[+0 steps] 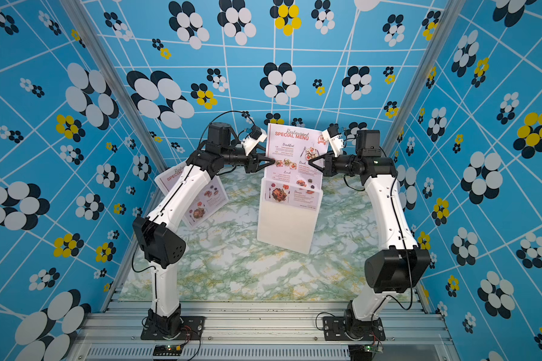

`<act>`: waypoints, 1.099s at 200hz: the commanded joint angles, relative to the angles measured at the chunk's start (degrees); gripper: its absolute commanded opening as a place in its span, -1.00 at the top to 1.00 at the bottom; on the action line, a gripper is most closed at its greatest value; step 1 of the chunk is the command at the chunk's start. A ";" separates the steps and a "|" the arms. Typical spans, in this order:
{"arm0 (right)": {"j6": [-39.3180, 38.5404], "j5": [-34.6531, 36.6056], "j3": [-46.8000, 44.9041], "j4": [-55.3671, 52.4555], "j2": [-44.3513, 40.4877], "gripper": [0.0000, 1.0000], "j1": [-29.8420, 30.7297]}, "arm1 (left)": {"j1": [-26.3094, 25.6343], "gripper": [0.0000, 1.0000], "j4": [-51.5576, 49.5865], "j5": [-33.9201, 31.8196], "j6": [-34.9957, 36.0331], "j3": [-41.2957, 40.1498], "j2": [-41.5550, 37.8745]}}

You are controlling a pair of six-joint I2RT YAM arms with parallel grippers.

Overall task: Insert the menus into the narrow rack
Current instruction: Insert the menu into the narrow rack.

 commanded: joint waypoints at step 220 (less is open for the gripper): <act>0.68 2.11 -6.56 3.15 -5.90 0.34 -0.35 | 3.50 -0.99 20.41 1.08 -11.27 -27.65 -18.91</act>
